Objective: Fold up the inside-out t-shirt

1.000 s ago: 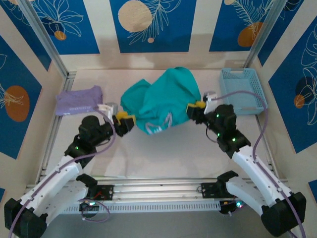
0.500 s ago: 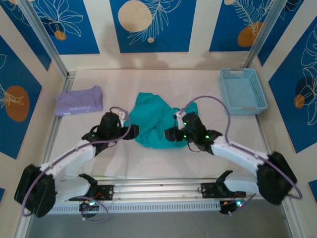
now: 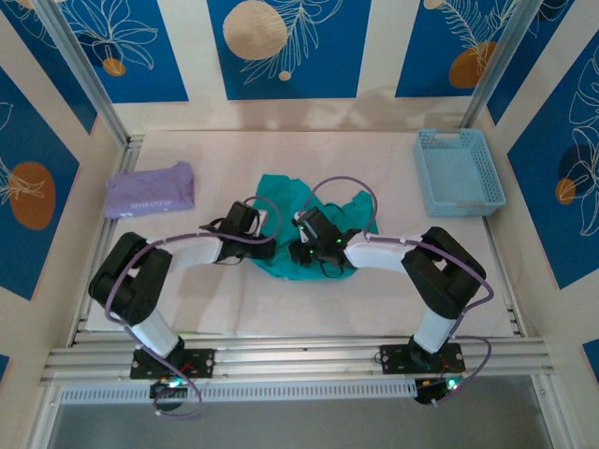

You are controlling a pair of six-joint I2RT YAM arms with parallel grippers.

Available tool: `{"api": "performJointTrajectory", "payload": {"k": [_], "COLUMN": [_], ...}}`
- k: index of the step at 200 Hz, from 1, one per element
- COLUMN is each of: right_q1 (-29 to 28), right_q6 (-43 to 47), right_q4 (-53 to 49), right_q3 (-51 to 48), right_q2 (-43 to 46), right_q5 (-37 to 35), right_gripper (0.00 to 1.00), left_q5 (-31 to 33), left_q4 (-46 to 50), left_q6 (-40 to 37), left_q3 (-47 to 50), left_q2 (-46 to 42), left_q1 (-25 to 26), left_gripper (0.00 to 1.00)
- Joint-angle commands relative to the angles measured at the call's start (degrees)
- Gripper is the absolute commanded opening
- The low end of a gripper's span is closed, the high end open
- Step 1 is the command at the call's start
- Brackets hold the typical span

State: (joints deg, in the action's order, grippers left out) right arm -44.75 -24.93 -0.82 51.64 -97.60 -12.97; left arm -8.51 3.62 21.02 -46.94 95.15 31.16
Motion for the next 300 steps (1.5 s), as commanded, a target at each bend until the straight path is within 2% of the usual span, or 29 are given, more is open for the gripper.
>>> {"api": "performJointTrajectory", "payload": {"k": [1, 16, 59, 82, 110, 145, 161, 181, 198, 218, 237, 246, 272, 300], "right_q1": [1.1, 1.8, 6.7, 9.2, 9.9, 12.1, 12.6, 12.8, 14.2, 17.2, 16.3, 14.8, 6.6, -1.0], "right_q6": [1.4, 3.7, 8.4, 9.5, 11.9, 12.2, 11.0, 8.8, 7.2, 6.9, 8.9, 9.9, 14.2, 14.0], "right_q4": [0.4, -0.9, -5.0, -6.4, -8.7, -11.5, -13.5, -15.6, -17.7, -21.4, -22.7, -21.9, -13.5, -3.8], "right_q3": [-0.3, -1.1, 0.4, 4.3, 10.0, 13.0, 12.4, 9.1, 6.5, 7.4, 8.2, 6.9, -2.7, -12.1], "right_q2": [6.2, 11.6, 28.6, 34.3, 36.8, 37.8, 37.5, 36.1, 31.4, 22.4, 17.7, 18.7, 28.0, 34.2], "right_q5": [-1.4, -1.2, 5.5, 10.0, 11.7, 13.2, 13.2, 9.9, 3.8, -0.3, -6.6, -7.7, -8.6, -3.4], "right_gripper": [0.12, 0.06, 0.04, 0.04, 0.03, 0.03, 0.03, 0.04, 0.07, 0.1, 0.16, 0.2, 0.41, 0.53], "left_q5": [-2.4, -2.5, -3.7, -4.7, -5.7, -4.4, -3.8, -6.8, -9.2, -11.7, -13.0, -13.2, -13.1, -12.8], "left_q4": [-1.6, -1.9, -1.6, -2.0, -1.7, 2.9, 5.4, 5.3, 1.7, -4.0, -5.4, -5.4, -6.0, -5.9], "left_q6": [-1.0, -0.7, 2.2, 4.1, 4.8, 2.1, 1.9, 4.2, 7.5, 11.0, 12.4, 12.5, 13.1, 13.0], "left_q3": [-2.6, -2.7, -5.2, -9.1, -14.4, -18.6, -18.0, -14.2, -9.9, -6.8, -7.2, -7.8, -7.8, -7.9], "left_q2": [-0.7, -4.8, -22.4, -28.8, -32.5, -34.3, -34.4, -32.9, -30.2, -25.4, -20.3, -18.5, -15.9, -16.0], "left_q1": [0.1, -0.4, -2.3, -2.3, -2.3, -2.3, -2.2, -1.9, -1.0, 0.7, 2.2, 3.0, 3.7, 3.8], "left_gripper": [0.15, 0.0, 0.0, 0.0, 0.0, 0.0, 0.0, 0.0, 0.0, 0.0, 0.0, 0.0, 0.0, 0.0]}}
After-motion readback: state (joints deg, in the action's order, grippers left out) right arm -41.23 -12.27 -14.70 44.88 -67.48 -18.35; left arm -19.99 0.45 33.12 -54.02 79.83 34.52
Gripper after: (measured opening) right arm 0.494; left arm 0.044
